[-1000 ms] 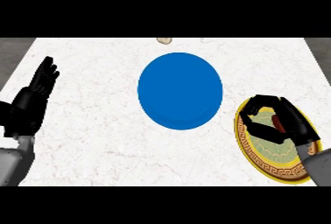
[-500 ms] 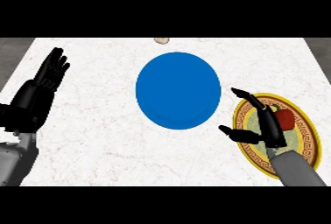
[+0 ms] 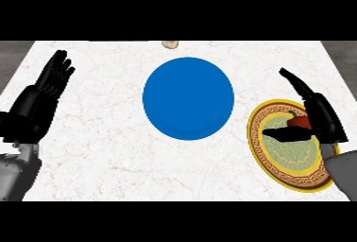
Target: Pick the bell pepper from the plate and place it in the plate
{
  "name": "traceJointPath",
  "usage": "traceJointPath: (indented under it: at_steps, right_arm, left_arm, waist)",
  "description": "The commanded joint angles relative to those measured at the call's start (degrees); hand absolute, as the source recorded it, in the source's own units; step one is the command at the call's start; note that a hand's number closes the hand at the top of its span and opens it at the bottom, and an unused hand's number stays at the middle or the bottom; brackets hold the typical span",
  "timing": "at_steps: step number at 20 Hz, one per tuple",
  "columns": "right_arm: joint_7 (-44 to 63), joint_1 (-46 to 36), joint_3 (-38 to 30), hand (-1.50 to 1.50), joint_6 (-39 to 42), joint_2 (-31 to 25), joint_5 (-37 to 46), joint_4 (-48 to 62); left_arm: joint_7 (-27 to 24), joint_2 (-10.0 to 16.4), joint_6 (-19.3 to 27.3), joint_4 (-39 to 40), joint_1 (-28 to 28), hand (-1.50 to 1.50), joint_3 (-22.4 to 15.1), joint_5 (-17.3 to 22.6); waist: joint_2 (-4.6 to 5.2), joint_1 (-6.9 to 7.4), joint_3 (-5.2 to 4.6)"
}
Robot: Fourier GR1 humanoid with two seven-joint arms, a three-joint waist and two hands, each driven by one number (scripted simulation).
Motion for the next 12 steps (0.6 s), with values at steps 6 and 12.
traceJointPath:
  at_steps: [6,12]
  right_arm:
    - [31.3,-7.7,6.9,-1.50,21.2,-14.3,6.6,-4.9]
    - [42.0,-7.1,9.8,-1.50,33.9,-13.6,3.4,-8.0]
  left_arm:
    - [-2.6,-0.7,-1.6,2.5,1.0,0.00,0.1,-0.4]
    - [-2.5,-1.3,-1.4,0.2,2.8,0.00,-0.2,-1.7]
  waist:
    - [0.08,0.36,-0.24]
    - [0.16,0.48,0.09]
